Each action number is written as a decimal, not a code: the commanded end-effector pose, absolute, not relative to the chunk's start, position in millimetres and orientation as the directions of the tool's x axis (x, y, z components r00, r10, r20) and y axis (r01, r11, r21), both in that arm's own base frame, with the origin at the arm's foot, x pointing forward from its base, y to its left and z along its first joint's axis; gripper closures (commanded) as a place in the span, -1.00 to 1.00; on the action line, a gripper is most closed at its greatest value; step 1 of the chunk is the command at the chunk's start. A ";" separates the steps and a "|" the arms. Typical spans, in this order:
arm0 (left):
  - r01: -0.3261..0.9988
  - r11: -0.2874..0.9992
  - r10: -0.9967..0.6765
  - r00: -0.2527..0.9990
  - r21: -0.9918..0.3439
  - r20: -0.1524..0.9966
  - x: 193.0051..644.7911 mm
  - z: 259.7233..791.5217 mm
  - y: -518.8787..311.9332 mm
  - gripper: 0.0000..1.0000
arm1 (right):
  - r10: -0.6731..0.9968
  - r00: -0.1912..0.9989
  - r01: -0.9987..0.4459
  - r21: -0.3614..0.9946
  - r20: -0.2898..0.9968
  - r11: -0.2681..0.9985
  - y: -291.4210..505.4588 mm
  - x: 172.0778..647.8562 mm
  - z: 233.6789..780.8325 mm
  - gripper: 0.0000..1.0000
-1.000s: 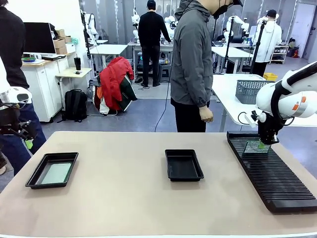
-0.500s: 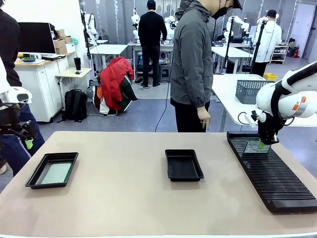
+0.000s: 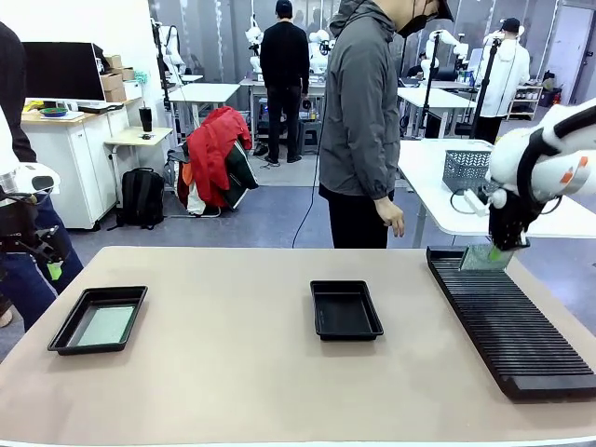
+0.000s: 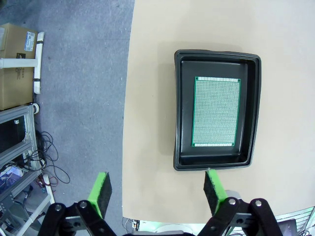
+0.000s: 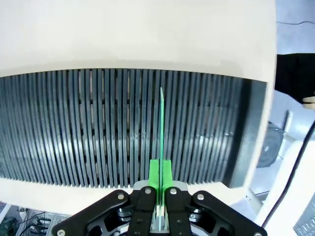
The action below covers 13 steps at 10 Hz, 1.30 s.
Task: Inspect and transfer BCBs to ESD trays.
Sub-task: Pick up the Blank PCB from the PCB Rack and place it in the right ESD tray.
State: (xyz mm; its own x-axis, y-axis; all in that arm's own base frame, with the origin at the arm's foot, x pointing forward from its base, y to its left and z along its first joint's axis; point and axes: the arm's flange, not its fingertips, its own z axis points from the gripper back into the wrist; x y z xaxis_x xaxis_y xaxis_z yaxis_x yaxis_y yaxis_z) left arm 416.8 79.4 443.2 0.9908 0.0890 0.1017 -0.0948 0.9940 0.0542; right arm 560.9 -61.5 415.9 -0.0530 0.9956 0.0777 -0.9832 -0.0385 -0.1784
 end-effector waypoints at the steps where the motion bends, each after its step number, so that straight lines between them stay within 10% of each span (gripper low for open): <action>1: -0.095 0.994 0.089 0.990 0.055 0.105 417.6 442.2 79.5 -1.00 | 0.997 -0.039 -0.984 -0.178 0.061 -0.027 -55.1 556.5 466.4 0.96; 8: -0.095 0.994 0.089 0.990 0.055 0.105 417.6 442.2 79.5 -1.00 | 0.994 0.105 -0.982 -0.156 0.020 0.106 -48.5 519.8 667.6 0.96; 13: -0.095 0.994 0.089 0.990 0.055 0.105 417.6 442.2 79.5 -1.00 | 0.992 0.123 -0.970 -0.211 0.020 0.125 -46.7 497.5 716.0 0.96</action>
